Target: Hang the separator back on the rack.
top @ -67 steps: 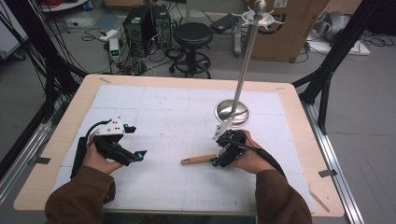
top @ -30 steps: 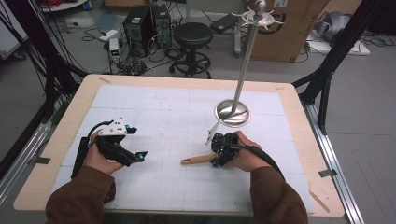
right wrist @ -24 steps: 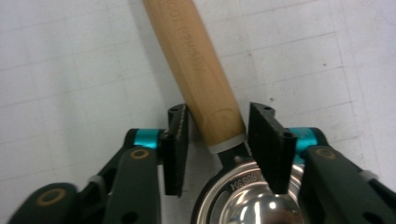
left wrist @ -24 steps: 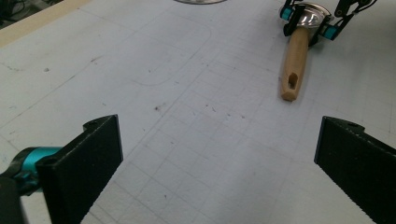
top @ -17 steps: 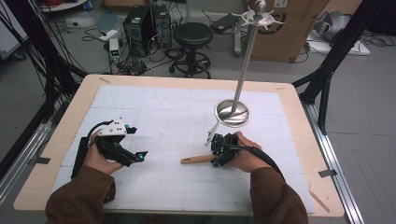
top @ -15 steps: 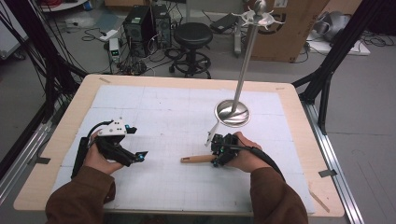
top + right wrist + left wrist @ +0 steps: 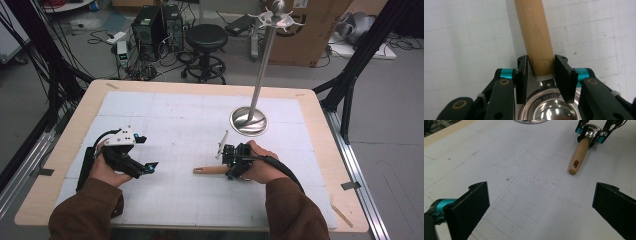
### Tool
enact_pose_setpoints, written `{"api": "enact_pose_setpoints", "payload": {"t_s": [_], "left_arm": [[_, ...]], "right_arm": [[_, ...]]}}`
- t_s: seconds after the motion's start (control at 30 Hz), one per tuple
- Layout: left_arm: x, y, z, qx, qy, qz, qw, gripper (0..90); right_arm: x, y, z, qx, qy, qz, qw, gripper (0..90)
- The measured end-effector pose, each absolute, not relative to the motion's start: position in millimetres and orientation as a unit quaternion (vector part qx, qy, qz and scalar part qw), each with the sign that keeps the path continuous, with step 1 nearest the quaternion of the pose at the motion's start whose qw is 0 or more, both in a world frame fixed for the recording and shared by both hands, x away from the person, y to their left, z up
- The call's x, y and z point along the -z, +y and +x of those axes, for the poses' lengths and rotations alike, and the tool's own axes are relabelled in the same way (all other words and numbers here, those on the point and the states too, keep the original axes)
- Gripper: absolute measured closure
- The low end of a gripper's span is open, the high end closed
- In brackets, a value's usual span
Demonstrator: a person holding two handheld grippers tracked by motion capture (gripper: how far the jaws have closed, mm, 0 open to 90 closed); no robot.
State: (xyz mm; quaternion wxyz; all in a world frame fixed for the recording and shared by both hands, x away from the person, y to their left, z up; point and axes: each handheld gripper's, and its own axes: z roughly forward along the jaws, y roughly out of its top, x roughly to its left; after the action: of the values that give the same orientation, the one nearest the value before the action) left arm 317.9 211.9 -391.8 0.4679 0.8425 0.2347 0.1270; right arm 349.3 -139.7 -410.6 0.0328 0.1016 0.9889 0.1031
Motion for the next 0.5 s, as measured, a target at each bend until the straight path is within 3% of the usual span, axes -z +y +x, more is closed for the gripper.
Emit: {"api": "enact_pose_setpoints", "payload": {"t_s": [0.5], "left_arm": [[391.2, 211.4, 317.6, -0.127, 0.233, 0.843, 0.468, 1.6]], "right_arm": [[409.8, -138.5, 349.8, -0.097, 0.990, 0.095, 0.025, 68.7]]}}
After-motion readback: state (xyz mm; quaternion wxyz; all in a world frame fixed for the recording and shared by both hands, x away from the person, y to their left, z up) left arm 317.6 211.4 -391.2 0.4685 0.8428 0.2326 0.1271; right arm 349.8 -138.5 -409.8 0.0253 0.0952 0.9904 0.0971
